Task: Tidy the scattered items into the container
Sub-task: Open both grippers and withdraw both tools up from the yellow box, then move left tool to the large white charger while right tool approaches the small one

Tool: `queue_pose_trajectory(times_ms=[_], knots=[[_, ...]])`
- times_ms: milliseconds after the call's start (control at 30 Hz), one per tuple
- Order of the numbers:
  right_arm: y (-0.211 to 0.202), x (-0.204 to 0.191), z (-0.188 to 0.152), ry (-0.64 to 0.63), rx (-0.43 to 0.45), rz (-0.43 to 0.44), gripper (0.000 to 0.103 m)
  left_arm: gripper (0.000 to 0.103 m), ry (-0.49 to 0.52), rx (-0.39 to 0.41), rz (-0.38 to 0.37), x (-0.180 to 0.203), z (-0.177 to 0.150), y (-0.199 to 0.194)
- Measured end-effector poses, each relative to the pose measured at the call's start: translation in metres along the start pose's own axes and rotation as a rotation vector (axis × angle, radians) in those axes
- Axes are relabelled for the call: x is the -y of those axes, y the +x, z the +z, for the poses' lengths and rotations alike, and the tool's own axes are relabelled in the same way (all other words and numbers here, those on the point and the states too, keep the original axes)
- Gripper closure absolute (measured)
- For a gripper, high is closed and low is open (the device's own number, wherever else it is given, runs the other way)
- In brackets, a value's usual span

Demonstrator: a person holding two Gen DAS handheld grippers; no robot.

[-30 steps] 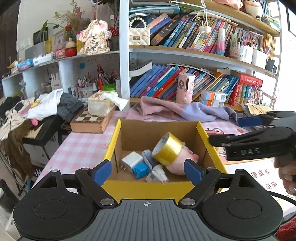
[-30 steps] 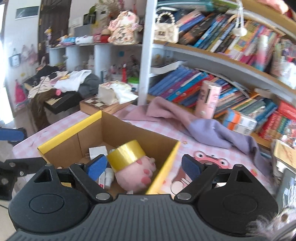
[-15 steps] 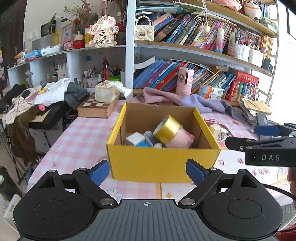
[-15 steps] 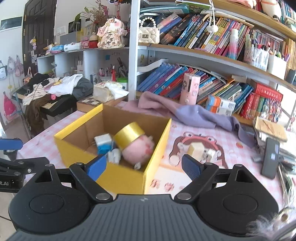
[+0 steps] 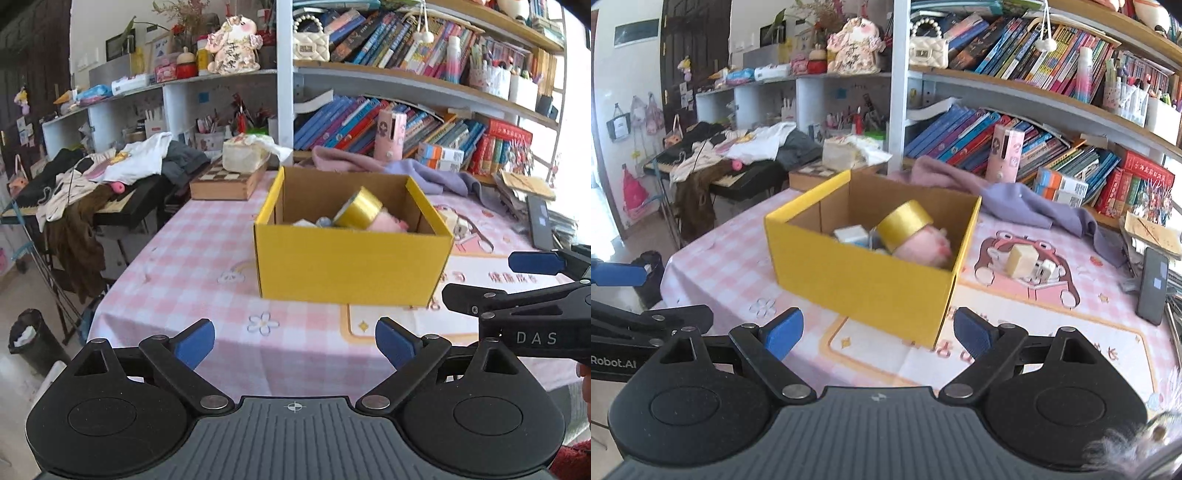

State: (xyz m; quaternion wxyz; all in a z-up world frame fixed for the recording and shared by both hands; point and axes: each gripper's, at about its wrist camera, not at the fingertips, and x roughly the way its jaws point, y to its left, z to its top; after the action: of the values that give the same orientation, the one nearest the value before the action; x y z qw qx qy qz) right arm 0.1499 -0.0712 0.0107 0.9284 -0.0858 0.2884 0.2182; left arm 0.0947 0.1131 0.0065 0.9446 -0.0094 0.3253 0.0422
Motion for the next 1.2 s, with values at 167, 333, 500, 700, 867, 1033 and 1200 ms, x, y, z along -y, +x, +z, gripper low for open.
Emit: queue_pose_trajectory(times_ms=[167,333,500,700,867,1033,1200], knots=[[-0.008,0.0,-0.014,-0.008,-0.026,-0.023,0.013,0.007,0.072,0.009,-0.008,0.012,-0.007,-0.002],[-0.016,0.008,-0.025,0.02,-0.045,-0.057,0.013,0.007,0.114,0.01,-0.045,0.025,-0.01,-0.003],[-0.023,0.014,-0.029,0.037,-0.043,-0.087,0.013,0.007,0.122,-0.004,-0.078,0.032,-0.013,-0.002],[-0.026,0.022,-0.034,0.039,-0.082,-0.128,0.012,0.007,0.092,-0.073,-0.132,0.036,-0.014,0.011],[-0.032,0.044,-0.041,0.087,-0.098,-0.179,0.011,0.007,0.117,-0.096,-0.177,0.054,-0.011,0.022],[-0.04,0.069,-0.048,0.133,-0.107,-0.244,0.011,0.007,0.17,-0.089,-0.245,0.084,-0.004,0.029],[-0.052,0.099,-0.06,0.193,-0.12,-0.317,0.011,0.007,0.233,-0.096,-0.321,0.119,0.001,0.039]])
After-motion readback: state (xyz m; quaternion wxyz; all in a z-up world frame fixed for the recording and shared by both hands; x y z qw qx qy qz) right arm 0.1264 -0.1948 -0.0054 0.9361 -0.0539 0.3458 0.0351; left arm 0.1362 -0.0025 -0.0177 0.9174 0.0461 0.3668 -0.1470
